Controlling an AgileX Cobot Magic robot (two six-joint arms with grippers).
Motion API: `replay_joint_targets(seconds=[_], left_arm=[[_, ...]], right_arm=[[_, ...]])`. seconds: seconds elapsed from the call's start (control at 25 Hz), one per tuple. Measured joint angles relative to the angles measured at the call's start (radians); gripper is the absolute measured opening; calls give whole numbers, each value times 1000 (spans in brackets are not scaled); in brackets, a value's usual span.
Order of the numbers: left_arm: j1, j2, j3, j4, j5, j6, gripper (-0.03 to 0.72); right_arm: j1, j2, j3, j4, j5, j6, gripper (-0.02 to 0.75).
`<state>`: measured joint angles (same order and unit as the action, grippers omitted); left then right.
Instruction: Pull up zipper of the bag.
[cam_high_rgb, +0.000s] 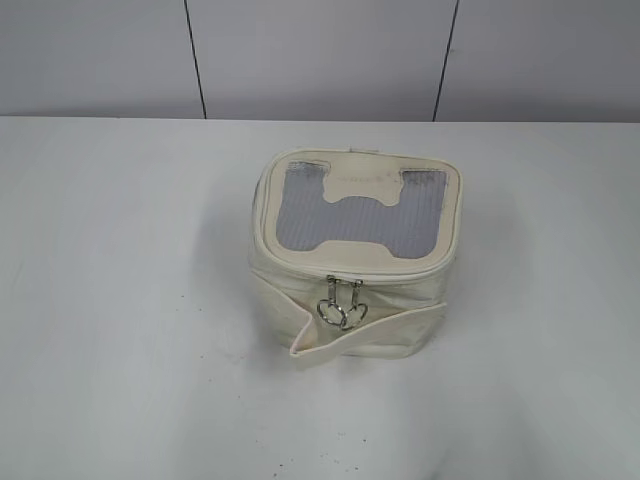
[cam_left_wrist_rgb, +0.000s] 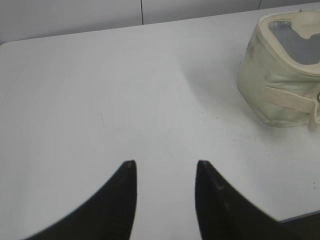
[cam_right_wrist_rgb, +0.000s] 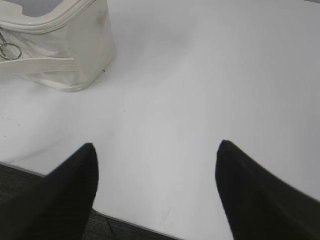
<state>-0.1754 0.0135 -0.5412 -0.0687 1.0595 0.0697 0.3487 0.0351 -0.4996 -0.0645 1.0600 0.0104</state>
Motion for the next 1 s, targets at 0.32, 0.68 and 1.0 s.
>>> replay_joint_targets(seconds=[0.32, 0.68, 1.0], left_arm=[[121, 0, 0, 0, 0, 0, 308], [190, -17, 0, -1, -2, 0, 308], [157, -19, 0, 0, -4, 0, 308]], right_arm=[[-201, 0, 0, 3, -1, 0, 568], [-311, -13, 1, 3, -3, 0, 568], [-312, -41, 4, 5, -6, 0, 568]])
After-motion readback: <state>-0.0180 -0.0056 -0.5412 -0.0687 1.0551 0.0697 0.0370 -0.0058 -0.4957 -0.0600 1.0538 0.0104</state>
